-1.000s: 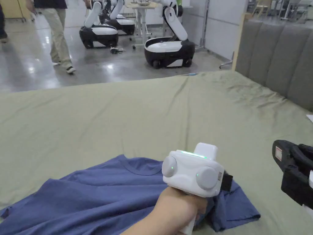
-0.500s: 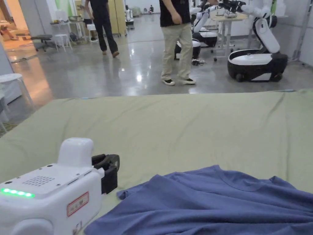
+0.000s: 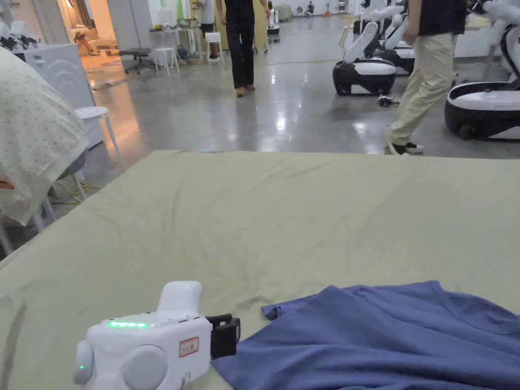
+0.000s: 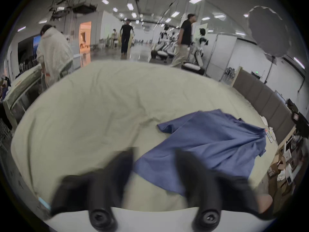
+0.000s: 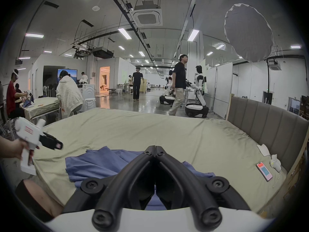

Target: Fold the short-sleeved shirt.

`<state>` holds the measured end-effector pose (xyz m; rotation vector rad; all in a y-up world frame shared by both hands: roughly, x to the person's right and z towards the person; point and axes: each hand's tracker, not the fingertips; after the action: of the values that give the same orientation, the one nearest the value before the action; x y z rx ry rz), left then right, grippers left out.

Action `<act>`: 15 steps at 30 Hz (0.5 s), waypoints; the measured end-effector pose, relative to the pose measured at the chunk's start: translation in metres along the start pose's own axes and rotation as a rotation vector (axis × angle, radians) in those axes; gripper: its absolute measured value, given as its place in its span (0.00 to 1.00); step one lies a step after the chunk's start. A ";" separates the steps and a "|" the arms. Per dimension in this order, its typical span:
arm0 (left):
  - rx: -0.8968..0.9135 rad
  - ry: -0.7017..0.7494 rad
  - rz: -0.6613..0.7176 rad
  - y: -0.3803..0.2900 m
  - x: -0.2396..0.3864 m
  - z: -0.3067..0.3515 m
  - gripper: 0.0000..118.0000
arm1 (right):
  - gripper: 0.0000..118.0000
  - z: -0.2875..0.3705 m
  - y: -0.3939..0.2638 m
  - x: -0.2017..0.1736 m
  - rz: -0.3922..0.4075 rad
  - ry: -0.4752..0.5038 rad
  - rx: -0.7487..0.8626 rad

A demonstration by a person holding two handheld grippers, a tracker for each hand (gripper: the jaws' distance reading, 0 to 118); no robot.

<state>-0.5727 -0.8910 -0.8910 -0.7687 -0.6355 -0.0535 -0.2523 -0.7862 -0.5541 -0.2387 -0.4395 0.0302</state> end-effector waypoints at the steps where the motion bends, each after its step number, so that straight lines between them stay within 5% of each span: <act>1: -0.021 0.015 0.011 -0.004 0.000 -0.018 0.67 | 0.01 0.001 -0.002 0.001 -0.002 0.000 -0.004; 2: -0.045 0.043 -0.002 -0.007 0.000 -0.034 0.95 | 0.01 0.001 -0.004 0.001 -0.005 0.000 -0.009; 6: -0.136 0.089 -0.032 -0.019 0.002 -0.075 0.95 | 0.01 0.003 -0.008 0.009 -0.011 -0.013 -0.023; 7: -0.175 0.080 -0.022 -0.022 0.004 -0.080 0.87 | 0.01 0.002 -0.010 0.013 -0.014 -0.020 -0.026; 8: -0.199 0.072 -0.043 -0.028 0.012 -0.079 0.68 | 0.01 0.001 -0.011 0.016 -0.019 -0.029 -0.032; 9: -0.186 0.143 -0.141 -0.029 0.023 -0.078 0.65 | 0.01 0.001 -0.012 0.019 -0.024 -0.036 -0.037; 13: -0.150 0.116 -0.349 -0.029 0.045 -0.073 0.07 | 0.01 -0.002 -0.019 0.030 -0.040 -0.059 -0.064; 15: -0.128 0.143 -0.372 -0.029 0.044 -0.072 0.03 | 0.01 -0.004 -0.023 0.036 -0.054 -0.069 -0.079</act>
<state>-0.5078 -0.9519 -0.8872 -0.7539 -0.6360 -0.4895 -0.2183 -0.8060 -0.5370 -0.3039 -0.5163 -0.0317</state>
